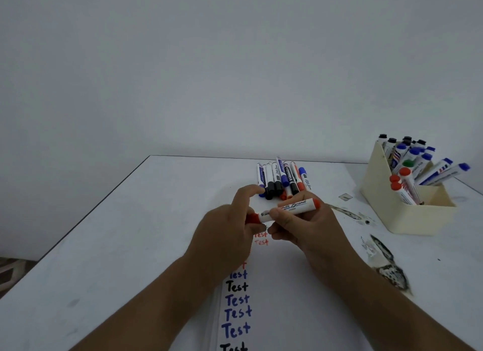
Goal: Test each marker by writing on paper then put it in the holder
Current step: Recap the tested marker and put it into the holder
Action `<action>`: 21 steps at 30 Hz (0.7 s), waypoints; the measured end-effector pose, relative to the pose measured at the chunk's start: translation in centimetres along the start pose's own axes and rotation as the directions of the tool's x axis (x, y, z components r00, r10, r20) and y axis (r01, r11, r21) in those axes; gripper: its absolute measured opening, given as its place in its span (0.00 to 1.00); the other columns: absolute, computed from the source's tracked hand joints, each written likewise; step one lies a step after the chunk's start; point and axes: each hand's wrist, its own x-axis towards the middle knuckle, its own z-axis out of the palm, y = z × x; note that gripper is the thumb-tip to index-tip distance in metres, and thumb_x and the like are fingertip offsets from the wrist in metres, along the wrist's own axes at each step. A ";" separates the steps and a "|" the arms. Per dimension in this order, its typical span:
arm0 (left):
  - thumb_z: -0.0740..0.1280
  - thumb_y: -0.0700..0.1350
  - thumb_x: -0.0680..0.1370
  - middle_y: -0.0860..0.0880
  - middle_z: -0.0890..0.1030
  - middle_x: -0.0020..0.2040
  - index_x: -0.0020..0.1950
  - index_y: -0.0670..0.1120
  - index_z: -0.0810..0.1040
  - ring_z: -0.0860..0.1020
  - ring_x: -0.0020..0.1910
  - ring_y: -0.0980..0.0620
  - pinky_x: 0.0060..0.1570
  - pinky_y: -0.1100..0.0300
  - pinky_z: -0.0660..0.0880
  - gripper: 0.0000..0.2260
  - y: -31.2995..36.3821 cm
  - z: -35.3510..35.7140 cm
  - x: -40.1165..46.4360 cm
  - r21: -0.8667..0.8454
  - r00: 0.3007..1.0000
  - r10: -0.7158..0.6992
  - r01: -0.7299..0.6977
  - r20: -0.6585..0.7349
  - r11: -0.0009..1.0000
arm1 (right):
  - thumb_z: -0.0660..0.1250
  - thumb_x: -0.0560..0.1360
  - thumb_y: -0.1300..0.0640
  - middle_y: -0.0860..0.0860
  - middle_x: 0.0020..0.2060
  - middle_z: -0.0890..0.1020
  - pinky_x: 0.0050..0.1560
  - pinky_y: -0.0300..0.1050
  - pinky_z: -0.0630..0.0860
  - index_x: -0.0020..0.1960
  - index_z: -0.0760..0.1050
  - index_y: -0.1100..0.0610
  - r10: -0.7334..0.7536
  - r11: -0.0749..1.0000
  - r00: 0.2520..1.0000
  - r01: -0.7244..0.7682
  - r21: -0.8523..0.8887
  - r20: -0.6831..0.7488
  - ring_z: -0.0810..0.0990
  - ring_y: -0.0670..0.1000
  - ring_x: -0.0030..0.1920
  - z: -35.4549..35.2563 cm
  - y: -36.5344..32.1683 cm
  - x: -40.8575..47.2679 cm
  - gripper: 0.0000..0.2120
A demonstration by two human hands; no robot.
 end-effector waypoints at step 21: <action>0.59 0.74 0.73 0.54 0.69 0.71 0.77 0.55 0.62 0.65 0.70 0.50 0.69 0.51 0.63 0.38 -3.7 1.6 1.7 0.236 0.966 -0.149 0.097 0.212 0.967 | 0.65 0.80 0.67 0.59 0.50 0.83 0.49 0.45 0.83 0.71 0.58 0.47 -0.411 0.912 0.785 0.355 -0.206 -0.463 0.85 0.51 0.47 -6.4 -8.6 0.4 0.27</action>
